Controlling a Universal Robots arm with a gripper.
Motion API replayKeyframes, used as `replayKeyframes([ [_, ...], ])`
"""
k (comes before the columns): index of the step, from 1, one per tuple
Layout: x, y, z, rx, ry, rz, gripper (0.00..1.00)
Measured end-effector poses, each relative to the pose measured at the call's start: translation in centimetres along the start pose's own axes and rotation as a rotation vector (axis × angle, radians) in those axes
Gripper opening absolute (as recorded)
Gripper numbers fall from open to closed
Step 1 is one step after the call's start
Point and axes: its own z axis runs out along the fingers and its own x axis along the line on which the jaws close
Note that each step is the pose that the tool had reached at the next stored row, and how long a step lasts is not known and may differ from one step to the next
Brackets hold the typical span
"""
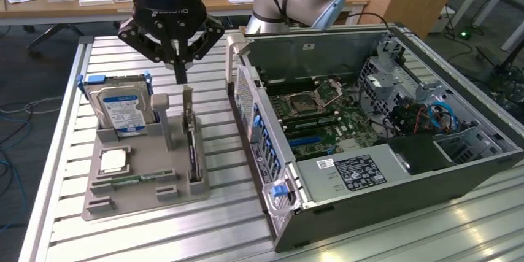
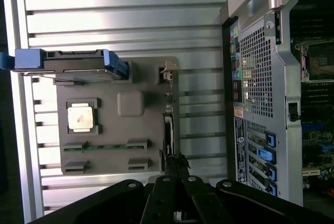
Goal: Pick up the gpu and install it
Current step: 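Pick up the gpu and move the gpu toward the slot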
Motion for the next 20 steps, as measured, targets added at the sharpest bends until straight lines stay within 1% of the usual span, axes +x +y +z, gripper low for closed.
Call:
replayKeyframes([
  [12, 0.0, 0.0, 0.0, 0.0, 0.0, 0.0, 0.11],
  [14, 0.0, 0.0, 0.0, -0.0001, 0.0, 0.0, 0.23],
  [15, 0.0, 0.0, 0.0, 0.0, 0.0, 0.0, 0.23],
  [17, 0.0, 0.0, 0.0, -0.0001, 0.0, 0.0, 0.35],
  [19, 0.0, 0.0, 0.0, 0.0, 0.0, 0.0, 0.35],
  [20, 0.0, 0.0, 0.0, 0.0, 0.0, 0.0, 0.42],
])
